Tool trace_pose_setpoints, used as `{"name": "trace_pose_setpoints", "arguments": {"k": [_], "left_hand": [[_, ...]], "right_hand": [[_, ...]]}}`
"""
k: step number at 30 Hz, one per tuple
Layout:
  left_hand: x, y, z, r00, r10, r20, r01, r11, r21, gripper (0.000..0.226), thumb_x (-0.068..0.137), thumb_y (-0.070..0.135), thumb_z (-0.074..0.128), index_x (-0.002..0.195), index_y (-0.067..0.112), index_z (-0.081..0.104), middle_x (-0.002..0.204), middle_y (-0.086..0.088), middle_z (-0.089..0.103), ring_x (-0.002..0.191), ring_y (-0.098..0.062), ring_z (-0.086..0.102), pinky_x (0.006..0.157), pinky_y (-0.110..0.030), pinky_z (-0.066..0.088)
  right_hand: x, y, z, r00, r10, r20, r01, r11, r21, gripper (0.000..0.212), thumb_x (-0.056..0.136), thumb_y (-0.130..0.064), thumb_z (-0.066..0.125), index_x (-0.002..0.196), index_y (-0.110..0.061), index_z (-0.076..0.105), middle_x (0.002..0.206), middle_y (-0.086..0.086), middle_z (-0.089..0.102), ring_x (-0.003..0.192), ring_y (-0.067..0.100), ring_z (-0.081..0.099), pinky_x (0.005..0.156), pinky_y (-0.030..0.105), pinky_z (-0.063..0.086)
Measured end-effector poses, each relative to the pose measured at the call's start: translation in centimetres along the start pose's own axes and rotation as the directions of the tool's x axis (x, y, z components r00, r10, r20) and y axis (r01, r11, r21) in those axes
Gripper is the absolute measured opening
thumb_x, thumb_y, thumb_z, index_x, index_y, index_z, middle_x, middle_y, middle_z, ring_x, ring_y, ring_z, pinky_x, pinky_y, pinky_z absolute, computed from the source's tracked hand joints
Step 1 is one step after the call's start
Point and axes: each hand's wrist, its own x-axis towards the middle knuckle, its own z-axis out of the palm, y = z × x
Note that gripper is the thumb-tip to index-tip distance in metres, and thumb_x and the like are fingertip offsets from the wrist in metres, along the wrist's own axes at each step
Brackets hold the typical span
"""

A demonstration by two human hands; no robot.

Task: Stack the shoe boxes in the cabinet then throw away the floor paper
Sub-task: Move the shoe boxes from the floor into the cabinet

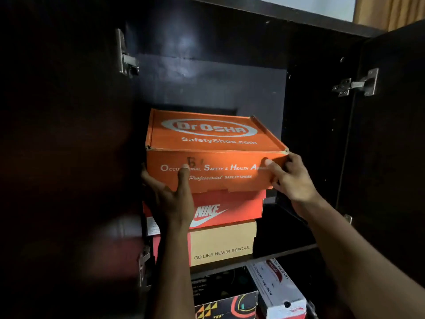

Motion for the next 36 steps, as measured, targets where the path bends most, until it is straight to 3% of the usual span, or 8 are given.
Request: {"name": "trace_pose_setpoints", "arguments": {"k": [3, 7, 13, 18, 21, 23, 29, 36], "left_hand": [[0.1, -0.5, 0.1, 0.997, -0.026, 0.067, 0.017, 0.992, 0.128, 0.107, 0.08, 0.062, 0.064, 0.164, 0.03, 0.005, 0.163, -0.01, 0.022, 0.145, -0.035, 0.036, 0.104, -0.036, 0.037], [1.1, -1.1, 0.4, 0.996, -0.059, 0.073, 0.043, 0.978, 0.203, 0.109, 0.087, 0.055, 0.066, 0.164, 0.03, -0.007, 0.168, -0.015, 0.016, 0.153, -0.042, 0.019, 0.118, -0.047, 0.029], [-0.8, -1.1, 1.2, 1.0, -0.001, 0.008, -0.001, 0.965, 0.261, 0.1, 0.089, 0.043, 0.071, 0.165, 0.017, 0.011, 0.17, -0.011, 0.003, 0.156, -0.034, 0.01, 0.121, -0.043, 0.029], [-4.9, -0.7, 2.1, 0.987, 0.16, 0.022, -0.161, 0.976, 0.147, 0.065, 0.084, 0.033, 0.072, 0.144, 0.025, 0.049, 0.149, -0.005, 0.041, 0.138, -0.026, 0.036, 0.103, -0.03, 0.035], [-7.9, -0.7, 3.4, 0.975, 0.157, 0.159, -0.169, 0.984, 0.061, 0.053, 0.081, 0.038, 0.065, 0.131, 0.024, 0.057, 0.13, 0.001, 0.054, 0.123, -0.018, 0.051, 0.096, -0.023, 0.04], [-10.5, -0.8, 4.5, 0.956, 0.142, 0.257, -0.153, 0.988, 0.024, 0.049, 0.08, 0.042, 0.062, 0.125, 0.024, 0.061, 0.123, 0.003, 0.059, 0.117, -0.017, 0.057, 0.098, -0.034, 0.048], [-20.0, -1.5, 8.3, 0.836, 0.09, 0.541, -0.048, 0.995, -0.091, 0.045, 0.079, 0.044, 0.062, 0.119, 0.023, 0.065, 0.113, 0.004, 0.067, 0.104, -0.011, 0.065, 0.094, -0.043, 0.055], [-34.4, -0.7, 11.5, 0.555, -0.001, 0.832, 0.155, 0.983, -0.102, 0.034, 0.083, 0.034, 0.068, 0.117, 0.031, 0.065, 0.108, 0.006, 0.069, 0.101, -0.01, 0.067, 0.087, -0.027, 0.054]], "right_hand": [[1.3, 0.5, 1.3, 0.999, 0.006, 0.037, -0.003, 0.997, -0.072, 0.074, 0.085, -0.044, 0.082, 0.147, -0.031, 0.044, 0.135, -0.005, 0.059, 0.125, 0.017, 0.059, 0.108, 0.043, 0.052], [2.2, 1.2, 2.6, 0.996, 0.018, 0.092, -0.002, 0.985, -0.171, 0.078, 0.091, -0.04, 0.077, 0.157, -0.03, 0.037, 0.142, -0.005, 0.057, 0.126, 0.018, 0.057, 0.109, 0.045, 0.051], [1.7, 1.3, 3.1, 0.985, 0.033, 0.171, 0.007, 0.974, -0.228, 0.078, 0.092, -0.041, 0.076, 0.157, -0.036, 0.033, 0.144, -0.003, 0.058, 0.123, 0.016, 0.06, 0.111, 0.054, 0.05], [-1.1, 1.0, 0.8, 0.992, 0.029, 0.125, 0.007, 0.961, -0.278, 0.091, 0.094, -0.035, 0.075, 0.166, -0.028, 0.018, 0.171, 0.005, 0.029, 0.153, 0.029, 0.036, 0.121, 0.055, 0.038], [-3.7, 0.9, -1.8, 0.996, -0.027, 0.083, 0.052, 0.949, -0.311, 0.079, 0.095, -0.032, 0.074, 0.161, -0.022, 0.032, 0.163, 0.007, 0.042, 0.149, 0.025, 0.043, 0.121, 0.048, 0.04], [-5.9, 1.1, -4.1, 0.996, -0.049, 0.07, 0.068, 0.945, -0.319, 0.067, 0.095, -0.027, 0.074, 0.154, -0.022, 0.042, 0.146, 0.0, 0.055, 0.139, 0.017, 0.051, 0.119, 0.043, 0.044], [-13.9, 2.4, -12.6, 0.997, -0.047, -0.053, 0.023, 0.924, -0.381, 0.05, 0.093, -0.022, 0.077, 0.137, -0.033, 0.057, 0.128, -0.006, 0.068, 0.126, 0.006, 0.062, 0.11, 0.042, 0.053], [-26.1, 2.6, -25.1, 0.966, 0.016, -0.259, -0.146, 0.858, -0.493, 0.044, 0.093, -0.028, 0.076, 0.135, -0.028, 0.061, 0.121, -0.007, 0.071, 0.117, 0.003, 0.067, 0.102, 0.037, 0.057]]}}
